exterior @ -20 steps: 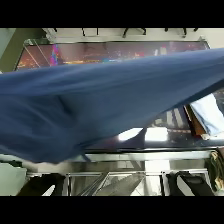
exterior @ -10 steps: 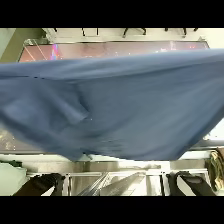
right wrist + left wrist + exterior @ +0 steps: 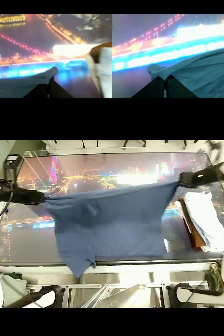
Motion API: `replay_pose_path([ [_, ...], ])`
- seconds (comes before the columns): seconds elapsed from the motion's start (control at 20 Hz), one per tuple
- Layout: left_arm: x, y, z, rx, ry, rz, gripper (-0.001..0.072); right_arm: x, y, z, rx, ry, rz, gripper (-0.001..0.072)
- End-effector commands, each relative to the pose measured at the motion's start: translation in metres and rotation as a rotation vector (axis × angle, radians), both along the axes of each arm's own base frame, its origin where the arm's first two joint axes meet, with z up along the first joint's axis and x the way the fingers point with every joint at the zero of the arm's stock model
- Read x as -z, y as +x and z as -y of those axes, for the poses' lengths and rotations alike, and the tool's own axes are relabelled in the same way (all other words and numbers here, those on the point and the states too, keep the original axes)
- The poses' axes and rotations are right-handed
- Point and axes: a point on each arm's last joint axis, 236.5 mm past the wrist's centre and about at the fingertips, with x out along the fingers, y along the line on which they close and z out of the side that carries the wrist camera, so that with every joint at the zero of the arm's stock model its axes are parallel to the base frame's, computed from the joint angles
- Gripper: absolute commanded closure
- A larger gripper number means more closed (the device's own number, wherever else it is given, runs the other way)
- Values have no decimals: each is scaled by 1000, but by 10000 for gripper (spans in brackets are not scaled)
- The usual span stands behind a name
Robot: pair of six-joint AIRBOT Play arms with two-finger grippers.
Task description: Fold the shirts.
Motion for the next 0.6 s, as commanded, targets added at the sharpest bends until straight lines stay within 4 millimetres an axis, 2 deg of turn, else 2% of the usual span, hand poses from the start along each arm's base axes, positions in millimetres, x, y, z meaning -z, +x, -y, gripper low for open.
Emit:
replay_pose_path([
  [0.0,52,51,16,49,-142,-41,698,74,44,-32,15,202,-55,691],
  [0.15,80,71,25,83,-128,-85,698,99,56,-40,31,259,-77,692],
  [0.25,93,76,14,97,-39,-114,698,103,56,-40,32,258,-84,692],
  [0.4,105,71,-11,38,70,-159,698,105,51,-40,22,252,-104,692],
  [0.55,126,53,-27,-13,87,-241,698,116,30,-37,-3,216,-198,691],
])
